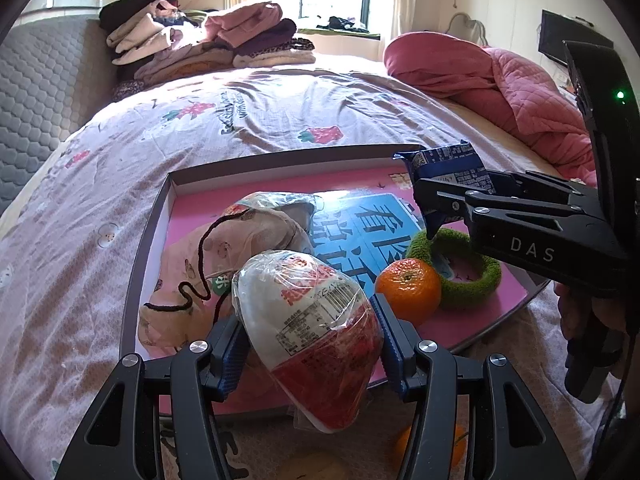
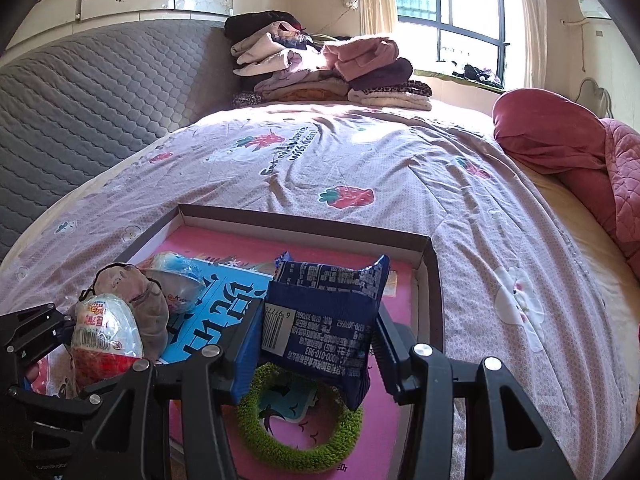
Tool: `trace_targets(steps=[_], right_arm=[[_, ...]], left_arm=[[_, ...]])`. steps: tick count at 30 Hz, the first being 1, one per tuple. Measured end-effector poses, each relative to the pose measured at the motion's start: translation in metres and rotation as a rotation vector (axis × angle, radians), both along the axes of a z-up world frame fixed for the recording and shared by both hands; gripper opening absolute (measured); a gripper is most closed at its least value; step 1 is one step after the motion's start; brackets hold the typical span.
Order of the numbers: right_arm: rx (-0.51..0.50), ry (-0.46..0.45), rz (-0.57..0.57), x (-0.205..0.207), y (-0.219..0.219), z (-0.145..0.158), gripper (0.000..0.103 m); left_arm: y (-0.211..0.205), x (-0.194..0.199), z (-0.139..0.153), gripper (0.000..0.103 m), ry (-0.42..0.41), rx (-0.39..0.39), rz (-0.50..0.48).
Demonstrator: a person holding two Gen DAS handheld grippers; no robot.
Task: Organize objects
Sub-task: 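Lower the blue packet into the tray with the right tool while the left tool lowers the egg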
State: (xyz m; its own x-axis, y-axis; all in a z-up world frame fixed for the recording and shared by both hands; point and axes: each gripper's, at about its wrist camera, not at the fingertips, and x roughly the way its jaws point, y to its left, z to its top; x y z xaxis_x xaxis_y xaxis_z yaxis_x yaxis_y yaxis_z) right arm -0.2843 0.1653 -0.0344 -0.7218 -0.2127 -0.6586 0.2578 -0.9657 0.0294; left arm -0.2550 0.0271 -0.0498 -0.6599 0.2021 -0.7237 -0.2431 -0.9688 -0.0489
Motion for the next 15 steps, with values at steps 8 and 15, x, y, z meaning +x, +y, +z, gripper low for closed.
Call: trace_targets(steps=[8, 15], right_arm=[[-0.003, -0.034, -0.001, -0.010, 0.000, -0.014, 0.051], [0.006, -0.035, -0.004, -0.013, -0.002, -0.018, 0.051]], left_arm=[[0.001, -0.002, -0.005, 0.058, -0.009, -0.018, -0.003], [0.001, 0.000, -0.005, 0.058, -0.004, -0.026, -0.001]])
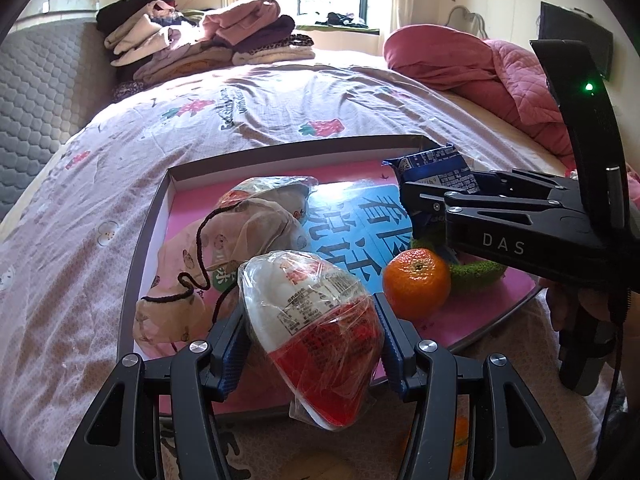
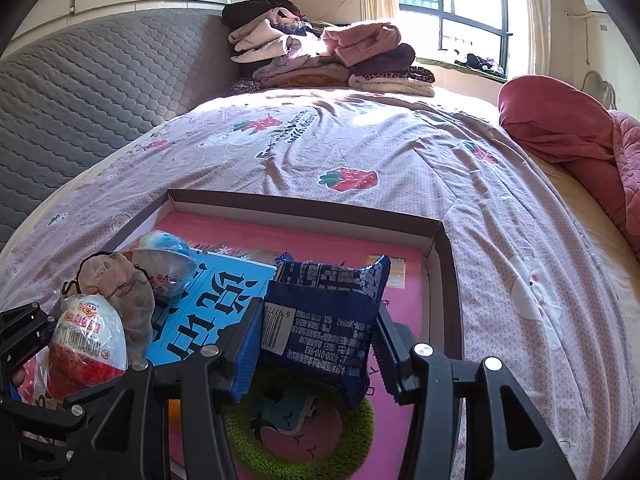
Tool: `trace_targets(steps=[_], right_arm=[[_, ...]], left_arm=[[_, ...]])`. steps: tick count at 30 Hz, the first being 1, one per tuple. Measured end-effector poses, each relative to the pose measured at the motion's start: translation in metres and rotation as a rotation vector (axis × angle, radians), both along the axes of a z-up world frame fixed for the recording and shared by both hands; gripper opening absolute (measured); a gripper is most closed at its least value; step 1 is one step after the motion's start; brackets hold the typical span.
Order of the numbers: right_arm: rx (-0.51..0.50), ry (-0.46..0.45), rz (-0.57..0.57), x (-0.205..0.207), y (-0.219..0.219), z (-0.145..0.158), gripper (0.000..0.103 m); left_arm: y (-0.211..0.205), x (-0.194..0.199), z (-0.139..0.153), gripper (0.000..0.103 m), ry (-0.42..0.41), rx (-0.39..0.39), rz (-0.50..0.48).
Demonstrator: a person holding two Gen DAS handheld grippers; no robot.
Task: Organize objects
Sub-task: 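Lower the blue packet into the tray with the right tool while the left tool lowers the egg, then open both tools to release the wrapped egg and blue packet in the tray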
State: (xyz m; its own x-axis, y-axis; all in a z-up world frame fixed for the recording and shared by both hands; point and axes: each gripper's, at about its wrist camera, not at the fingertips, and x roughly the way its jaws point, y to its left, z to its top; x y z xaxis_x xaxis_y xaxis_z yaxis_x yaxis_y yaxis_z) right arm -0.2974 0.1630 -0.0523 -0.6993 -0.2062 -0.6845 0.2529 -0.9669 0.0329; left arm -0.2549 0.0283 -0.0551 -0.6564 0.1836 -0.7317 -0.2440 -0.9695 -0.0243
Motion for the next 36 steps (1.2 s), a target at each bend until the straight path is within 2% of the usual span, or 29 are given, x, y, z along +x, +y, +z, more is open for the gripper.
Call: trace_targets(steps=[8, 14, 26, 36], right_arm=[[0.013, -0.005, 0.004, -0.002, -0.003, -0.004, 0.052], [0.051, -0.073, 0.012, -0.006, -0.008, -0.016, 0.052], [0.046, -0.075, -0.007, -0.004, -0.004, -0.015, 0.052], [0.034, -0.081, -0.035, -0.005, 0.001, -0.011, 0.060]], left_arm=[[0.003, 0.003, 0.000, 0.058, 0.003, -0.007, -0.005], [0.003, 0.002, 0.000, 0.058, -0.001, -0.002, -0.005], [0.003, 0.001, 0.000, 0.058, -0.006, 0.002, -0.011], [0.003, 0.002, 0.001, 0.058, 0.002, 0.004, -0.012]])
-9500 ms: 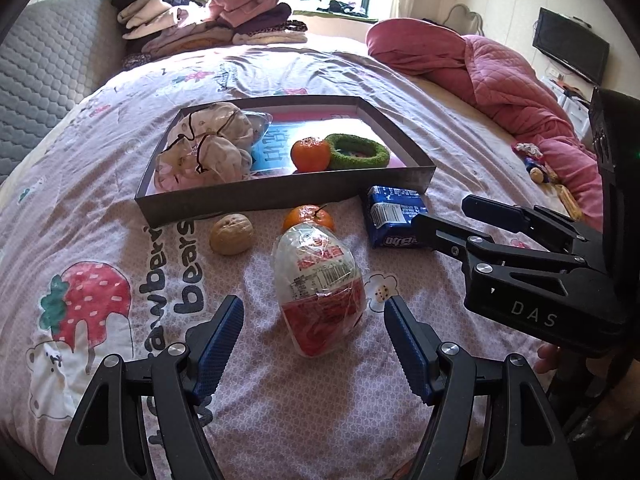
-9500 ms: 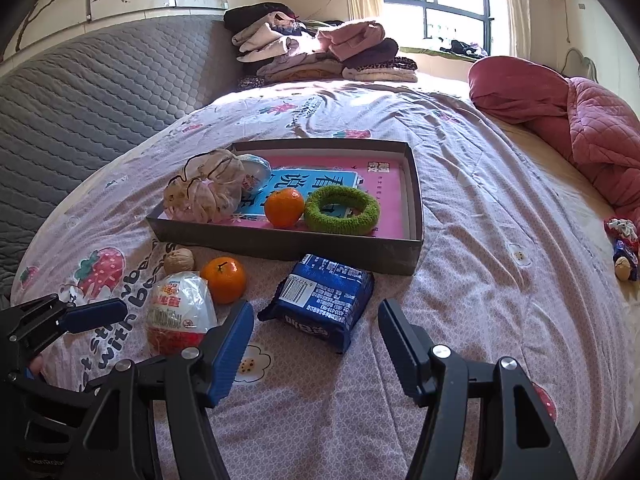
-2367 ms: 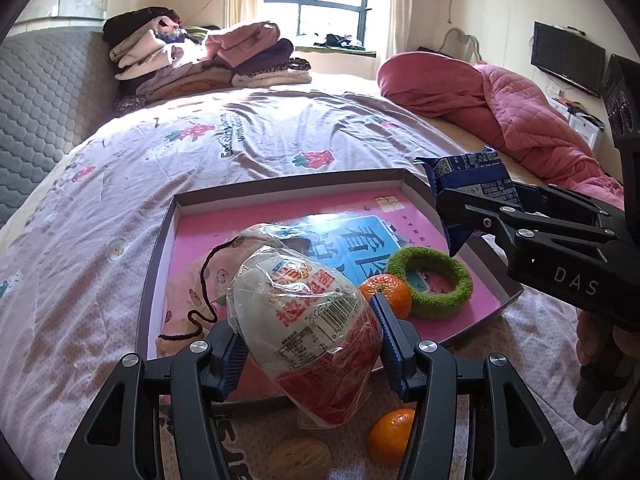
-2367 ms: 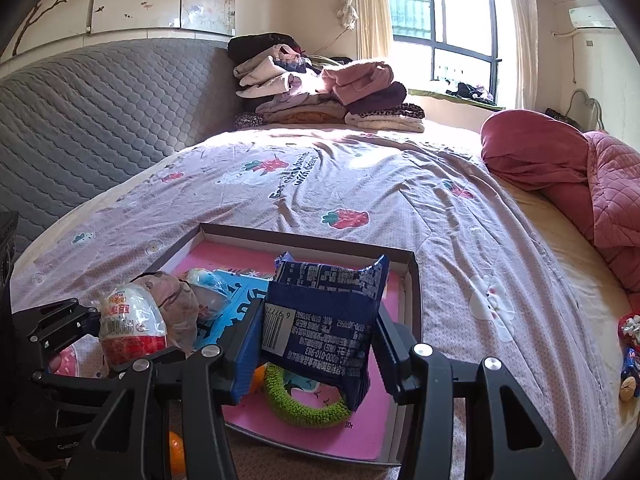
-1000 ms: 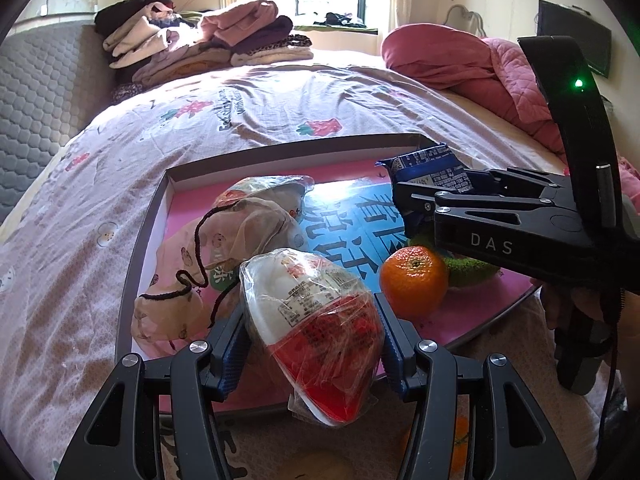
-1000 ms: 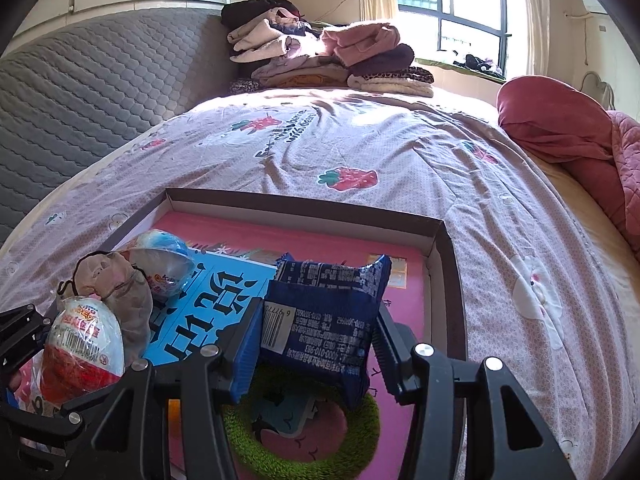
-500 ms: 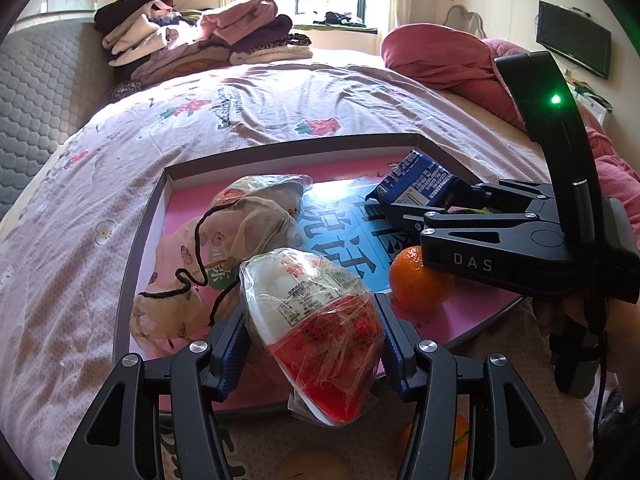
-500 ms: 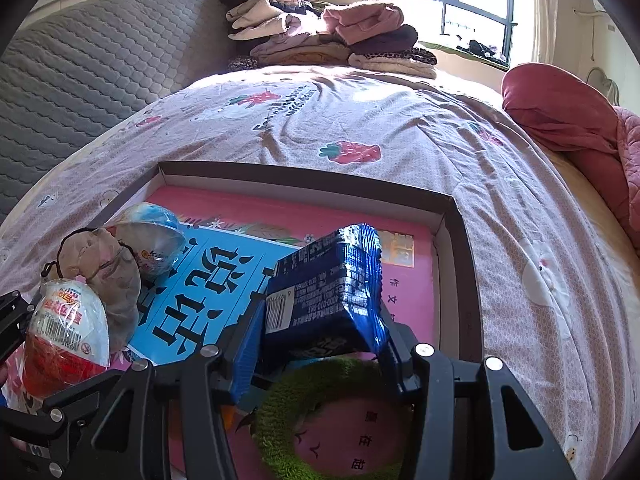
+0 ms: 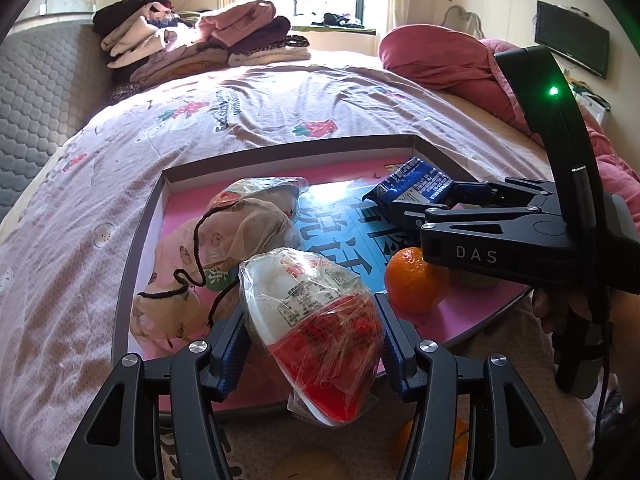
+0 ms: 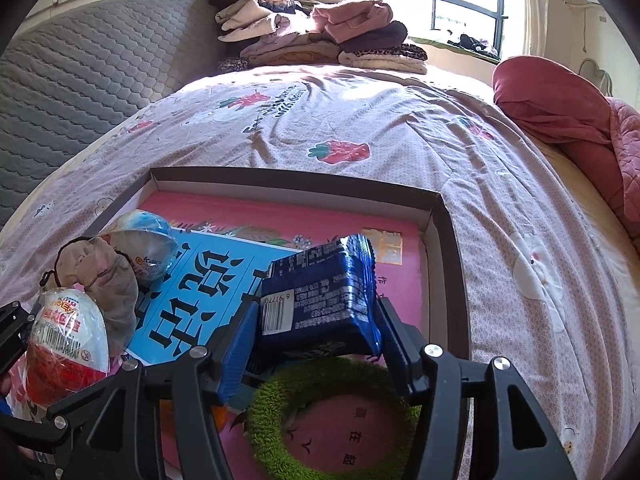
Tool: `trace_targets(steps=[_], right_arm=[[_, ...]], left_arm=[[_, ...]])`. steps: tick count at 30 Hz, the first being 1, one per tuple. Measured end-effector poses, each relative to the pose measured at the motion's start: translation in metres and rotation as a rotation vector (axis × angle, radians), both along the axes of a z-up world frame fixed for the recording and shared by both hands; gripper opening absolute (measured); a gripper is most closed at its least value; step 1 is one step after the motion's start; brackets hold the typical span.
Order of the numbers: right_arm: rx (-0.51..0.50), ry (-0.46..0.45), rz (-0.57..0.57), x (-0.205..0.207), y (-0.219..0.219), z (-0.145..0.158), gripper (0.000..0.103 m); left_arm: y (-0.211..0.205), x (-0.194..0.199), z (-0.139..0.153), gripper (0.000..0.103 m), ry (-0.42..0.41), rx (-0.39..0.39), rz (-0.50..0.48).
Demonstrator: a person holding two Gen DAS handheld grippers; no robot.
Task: Organize objects
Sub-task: 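Open both tools to release the wrapped egg and blue packet in the tray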
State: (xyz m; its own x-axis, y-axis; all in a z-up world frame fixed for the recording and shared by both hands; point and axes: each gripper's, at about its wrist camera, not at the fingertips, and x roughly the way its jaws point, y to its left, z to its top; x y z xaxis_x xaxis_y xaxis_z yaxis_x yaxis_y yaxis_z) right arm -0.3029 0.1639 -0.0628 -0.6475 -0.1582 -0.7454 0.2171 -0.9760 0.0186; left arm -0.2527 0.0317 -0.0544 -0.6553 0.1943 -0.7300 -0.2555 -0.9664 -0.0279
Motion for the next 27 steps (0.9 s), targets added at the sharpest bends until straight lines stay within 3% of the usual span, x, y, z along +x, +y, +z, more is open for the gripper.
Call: trace_targets(steps=[13, 27], right_arm=[[0.050, 0.037, -0.013, 0.008, -0.002, 0.012, 0.063], [0.014, 0.105, -0.041, 0.029, 0.006, 0.047, 0.063]], left_arm=[[0.003, 0.006, 0.008, 0.065, 0.005, 0.008, -0.013], [0.002, 0.020, 0.031, 0.071, 0.036, 0.029, -0.015]])
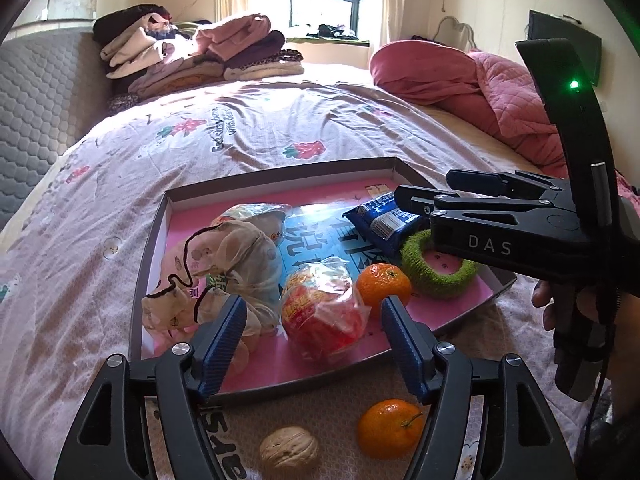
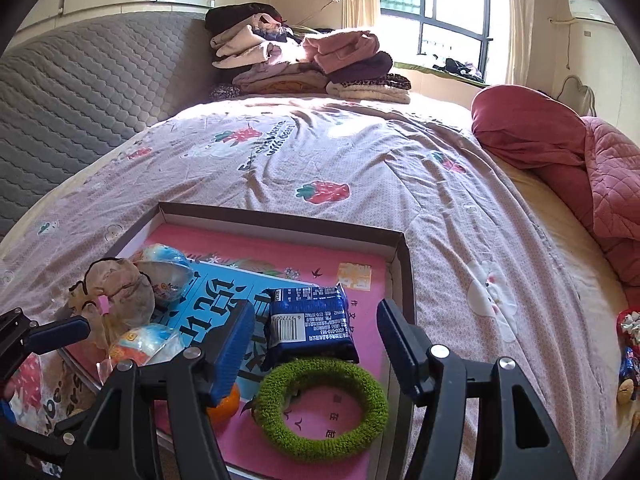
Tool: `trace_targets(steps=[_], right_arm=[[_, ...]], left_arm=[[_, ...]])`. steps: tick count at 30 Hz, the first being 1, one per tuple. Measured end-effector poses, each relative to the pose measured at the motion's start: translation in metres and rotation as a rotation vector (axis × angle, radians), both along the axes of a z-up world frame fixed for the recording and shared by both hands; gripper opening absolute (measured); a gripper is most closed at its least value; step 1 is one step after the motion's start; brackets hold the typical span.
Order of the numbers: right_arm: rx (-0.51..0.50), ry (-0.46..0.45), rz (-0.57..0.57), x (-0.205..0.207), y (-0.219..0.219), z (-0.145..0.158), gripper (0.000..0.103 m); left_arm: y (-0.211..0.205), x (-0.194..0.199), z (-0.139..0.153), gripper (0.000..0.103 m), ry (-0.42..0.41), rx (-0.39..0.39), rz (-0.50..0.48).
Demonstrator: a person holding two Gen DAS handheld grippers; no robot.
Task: Organize objects
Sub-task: 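Open both tools to release the wrapped egg and blue packet in the tray, then withdraw both tools from the tray toward the walnut and mandarin on the bed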
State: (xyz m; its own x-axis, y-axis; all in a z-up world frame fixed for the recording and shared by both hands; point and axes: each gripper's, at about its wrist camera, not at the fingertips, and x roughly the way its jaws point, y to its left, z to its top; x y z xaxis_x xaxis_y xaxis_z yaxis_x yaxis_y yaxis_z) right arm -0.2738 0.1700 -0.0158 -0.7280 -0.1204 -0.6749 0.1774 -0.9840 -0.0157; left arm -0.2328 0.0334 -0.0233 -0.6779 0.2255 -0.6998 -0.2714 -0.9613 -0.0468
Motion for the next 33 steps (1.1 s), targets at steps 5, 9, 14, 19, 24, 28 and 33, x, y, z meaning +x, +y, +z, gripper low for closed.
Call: trace_targets(steps=[5, 9, 14, 19, 24, 28, 33], right_arm=[[-0.018, 0.022, 0.003, 0.012, 0.001, 0.012, 0.063], [-0.047, 0.043, -0.001, 0.025, 0.004, 0.023, 0.063], [-0.072, 0.073, 0.000, 0.041, 0.008, 0.037, 0.063], [-0.095, 0.103, -0.007, 0.055, 0.012, 0.050, 0.063], [-0.103, 0.133, 0.000, 0.069, 0.012, 0.060, 0.066], [-0.111, 0.153, 0.004, 0.079, 0.012, 0.067, 0.068], [-0.123, 0.187, 0.014, 0.093, 0.011, 0.077, 0.068]], left_arm=[[-0.003, 0.004, 0.009, 0.071, 0.014, 0.004, 0.008], [-0.006, 0.010, 0.019, 0.071, 0.036, 0.012, 0.015], [-0.014, 0.017, 0.032, 0.072, 0.057, 0.027, 0.035], [-0.023, 0.025, 0.045, 0.074, 0.091, 0.030, 0.057], [-0.030, 0.035, 0.056, 0.075, 0.107, 0.034, 0.072], [-0.036, 0.043, 0.065, 0.075, 0.127, 0.038, 0.088], [-0.045, 0.054, 0.072, 0.075, 0.147, 0.027, 0.111]])
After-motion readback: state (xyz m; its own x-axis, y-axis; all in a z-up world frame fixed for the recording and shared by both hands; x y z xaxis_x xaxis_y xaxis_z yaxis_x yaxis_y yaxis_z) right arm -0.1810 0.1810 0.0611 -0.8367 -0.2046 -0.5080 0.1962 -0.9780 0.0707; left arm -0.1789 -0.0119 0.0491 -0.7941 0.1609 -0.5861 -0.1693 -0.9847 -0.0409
